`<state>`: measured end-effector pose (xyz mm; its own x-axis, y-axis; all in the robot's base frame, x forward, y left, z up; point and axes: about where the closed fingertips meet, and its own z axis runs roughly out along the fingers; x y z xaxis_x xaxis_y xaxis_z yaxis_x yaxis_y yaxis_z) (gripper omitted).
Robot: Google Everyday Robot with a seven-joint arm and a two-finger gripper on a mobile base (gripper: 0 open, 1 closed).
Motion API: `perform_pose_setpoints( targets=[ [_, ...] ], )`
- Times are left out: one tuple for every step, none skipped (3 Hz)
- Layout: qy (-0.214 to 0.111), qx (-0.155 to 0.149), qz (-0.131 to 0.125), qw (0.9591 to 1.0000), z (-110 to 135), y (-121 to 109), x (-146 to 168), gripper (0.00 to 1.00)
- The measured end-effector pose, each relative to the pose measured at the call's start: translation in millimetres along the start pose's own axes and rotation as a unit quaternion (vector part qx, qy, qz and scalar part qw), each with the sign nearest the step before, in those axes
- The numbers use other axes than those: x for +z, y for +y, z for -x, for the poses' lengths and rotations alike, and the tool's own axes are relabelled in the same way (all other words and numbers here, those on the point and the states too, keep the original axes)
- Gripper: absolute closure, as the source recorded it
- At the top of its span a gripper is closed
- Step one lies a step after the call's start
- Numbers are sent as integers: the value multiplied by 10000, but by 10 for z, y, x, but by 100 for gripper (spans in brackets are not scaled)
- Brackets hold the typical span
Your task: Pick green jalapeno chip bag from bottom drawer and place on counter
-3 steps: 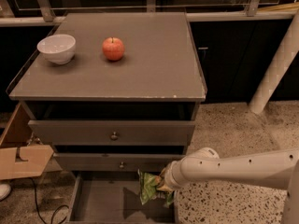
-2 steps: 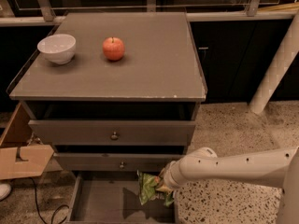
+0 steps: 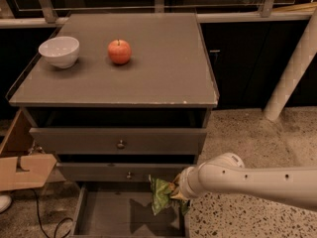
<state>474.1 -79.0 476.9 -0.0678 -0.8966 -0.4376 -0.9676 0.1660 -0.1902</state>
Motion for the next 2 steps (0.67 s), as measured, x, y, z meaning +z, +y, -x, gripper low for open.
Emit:
perform_pose_setpoints(
  targets=[
    [-115, -133, -293, 9994, 119, 14, -399, 100],
    [-114, -119, -311, 9994, 99, 13, -418, 100]
  ],
)
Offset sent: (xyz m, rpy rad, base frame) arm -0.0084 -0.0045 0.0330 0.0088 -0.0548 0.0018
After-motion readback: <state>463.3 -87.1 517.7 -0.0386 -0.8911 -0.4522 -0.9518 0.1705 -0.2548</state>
